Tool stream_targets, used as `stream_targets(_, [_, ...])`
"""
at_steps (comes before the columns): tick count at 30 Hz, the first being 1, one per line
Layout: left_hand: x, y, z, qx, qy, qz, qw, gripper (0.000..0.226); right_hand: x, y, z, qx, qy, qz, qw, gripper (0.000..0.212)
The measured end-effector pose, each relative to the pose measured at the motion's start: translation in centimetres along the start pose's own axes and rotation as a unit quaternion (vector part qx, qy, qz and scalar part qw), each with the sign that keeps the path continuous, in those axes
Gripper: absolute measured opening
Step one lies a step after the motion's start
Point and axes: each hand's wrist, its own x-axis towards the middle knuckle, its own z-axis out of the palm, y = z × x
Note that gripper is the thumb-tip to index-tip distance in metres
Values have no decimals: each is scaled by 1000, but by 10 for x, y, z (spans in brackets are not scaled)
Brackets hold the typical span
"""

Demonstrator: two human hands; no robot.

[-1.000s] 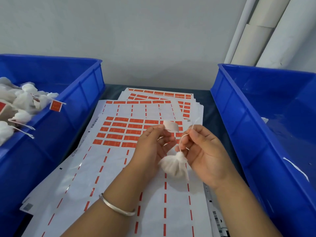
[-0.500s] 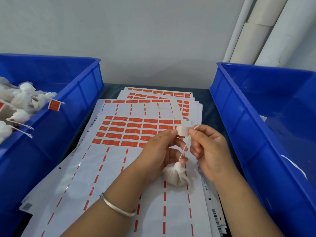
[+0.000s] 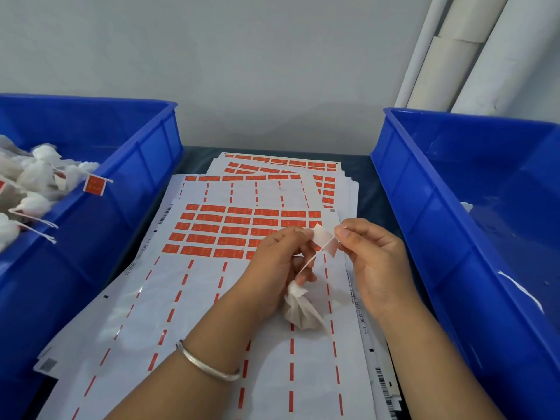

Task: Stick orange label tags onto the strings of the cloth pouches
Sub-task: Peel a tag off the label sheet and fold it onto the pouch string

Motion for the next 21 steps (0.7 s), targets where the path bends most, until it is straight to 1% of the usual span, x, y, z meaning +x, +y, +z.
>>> stream_targets(8, [-3, 3, 1, 2, -3, -1, 1000, 27, 0, 2, 0, -4, 12, -1, 1000, 6])
stream_targets(11, [-4, 4, 0, 4, -8, 2, 1000, 26, 1, 3, 0, -16, 17, -4, 1000, 20])
stream_targets(13, [-4, 4, 0, 11, -8, 5, 1000, 26, 1, 2, 1, -26, 22, -5, 999, 25])
stream_targets(21, [-3, 2, -2, 17, -34, 30, 999, 12, 2, 2, 0, -21, 25, -6, 999, 26])
